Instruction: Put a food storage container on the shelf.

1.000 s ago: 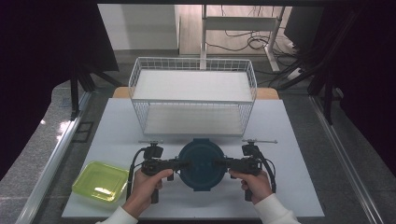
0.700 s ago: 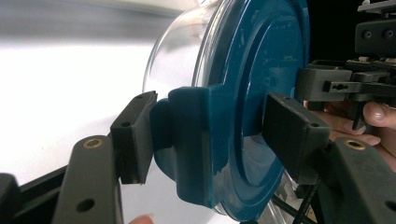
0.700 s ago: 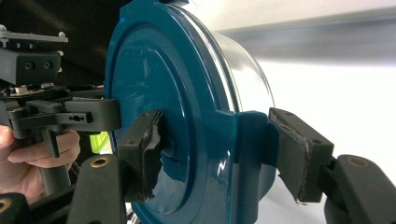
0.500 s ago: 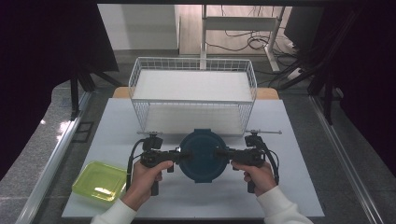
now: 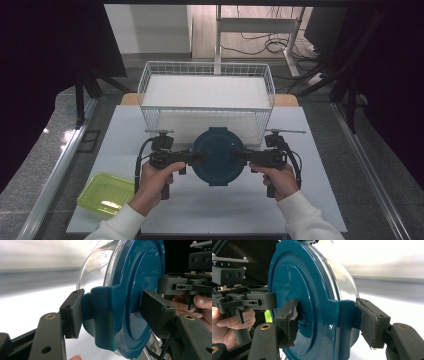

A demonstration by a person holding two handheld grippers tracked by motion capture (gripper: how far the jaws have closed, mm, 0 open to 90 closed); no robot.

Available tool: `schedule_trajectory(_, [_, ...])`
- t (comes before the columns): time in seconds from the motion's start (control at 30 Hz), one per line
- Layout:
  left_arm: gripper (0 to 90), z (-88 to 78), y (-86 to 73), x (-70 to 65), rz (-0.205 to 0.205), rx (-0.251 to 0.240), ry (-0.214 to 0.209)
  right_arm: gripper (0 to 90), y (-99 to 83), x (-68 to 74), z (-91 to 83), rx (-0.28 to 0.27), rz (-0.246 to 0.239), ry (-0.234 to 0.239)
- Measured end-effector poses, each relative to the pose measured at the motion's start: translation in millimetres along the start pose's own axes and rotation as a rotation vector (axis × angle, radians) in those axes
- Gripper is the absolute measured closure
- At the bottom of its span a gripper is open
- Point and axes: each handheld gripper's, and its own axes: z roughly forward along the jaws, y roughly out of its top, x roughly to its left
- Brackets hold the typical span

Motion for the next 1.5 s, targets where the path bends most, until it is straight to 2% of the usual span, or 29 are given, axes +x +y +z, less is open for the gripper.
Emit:
schedule_trajectory(0.73, [37.8, -10.7, 31.8, -14.0, 0.044, -0.044, -0.006, 37.2, 32.9, 15.2, -12.9, -0.040, -0.049, -0.003])
schedule_trajectory(1.5, [37.9, -21.2, 64.9, -21.3, 0.059, -0.071, -0.010, 37.2, 66.7, 28.8, -17.0, -0.063, -0.073, -0.003])
